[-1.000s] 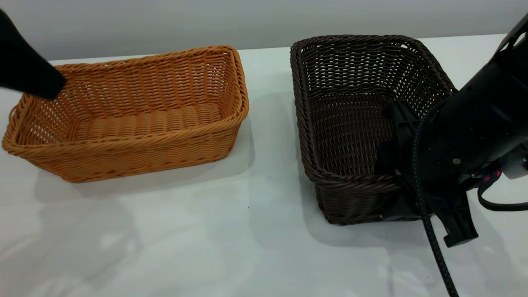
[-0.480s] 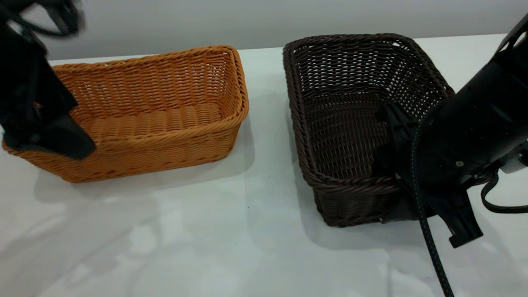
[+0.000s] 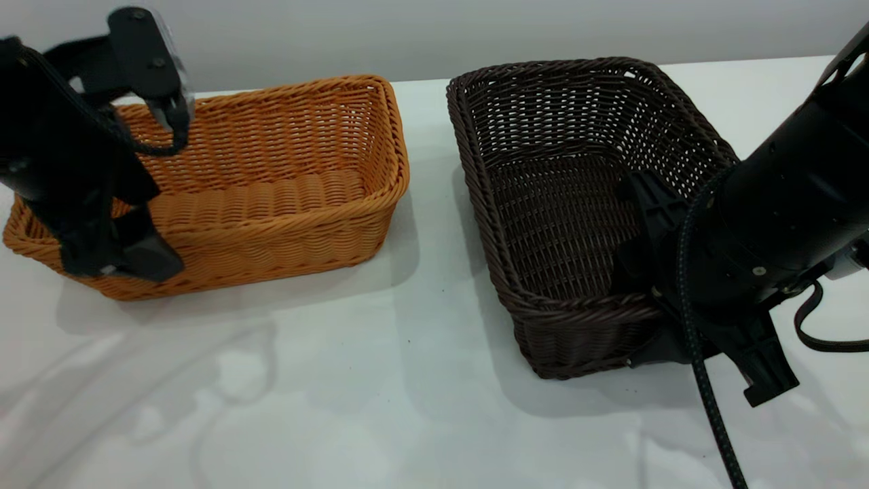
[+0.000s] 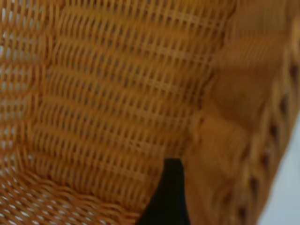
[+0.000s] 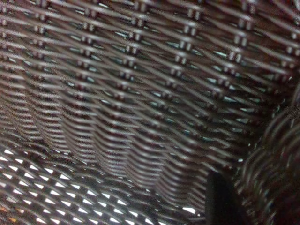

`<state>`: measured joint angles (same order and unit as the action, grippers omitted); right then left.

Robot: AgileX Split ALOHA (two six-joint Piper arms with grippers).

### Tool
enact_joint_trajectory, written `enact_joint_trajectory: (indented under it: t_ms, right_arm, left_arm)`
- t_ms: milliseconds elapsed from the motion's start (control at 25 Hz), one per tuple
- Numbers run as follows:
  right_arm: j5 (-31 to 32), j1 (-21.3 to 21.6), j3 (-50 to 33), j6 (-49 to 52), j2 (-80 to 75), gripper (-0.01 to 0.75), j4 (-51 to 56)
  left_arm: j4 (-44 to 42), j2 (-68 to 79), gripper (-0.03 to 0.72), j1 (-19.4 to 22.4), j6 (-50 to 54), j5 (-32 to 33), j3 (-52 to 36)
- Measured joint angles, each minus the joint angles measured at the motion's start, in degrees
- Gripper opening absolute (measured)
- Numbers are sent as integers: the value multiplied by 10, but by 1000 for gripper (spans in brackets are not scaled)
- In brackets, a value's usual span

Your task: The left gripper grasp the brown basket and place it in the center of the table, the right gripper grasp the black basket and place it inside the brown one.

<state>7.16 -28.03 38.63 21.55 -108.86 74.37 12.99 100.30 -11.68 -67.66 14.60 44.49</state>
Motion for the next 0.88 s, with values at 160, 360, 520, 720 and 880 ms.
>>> enact_joint_trajectory:
  t_ms: [160, 360, 520, 720, 880]
  right_arm:
    - [-9, 0, 0, -1, 0, 298, 0]
    - [-29, 1, 0, -17, 0, 298, 0]
    - [-29, 1, 0, -24, 0, 298, 0]
    - [-29, 2, 0, -24, 21, 298, -1]
    - [-42, 25, 0, -26, 49, 298, -5]
  left_arm:
    - [0, 26, 606, -6, 0, -19, 5]
    - [0, 50, 480, -11, 0, -32, 5]
    - [1, 51, 263, -11, 0, -33, 5]
    - [5, 50, 112, -11, -25, -11, 5]
    - [20, 50, 113, -11, -87, 19, 5]
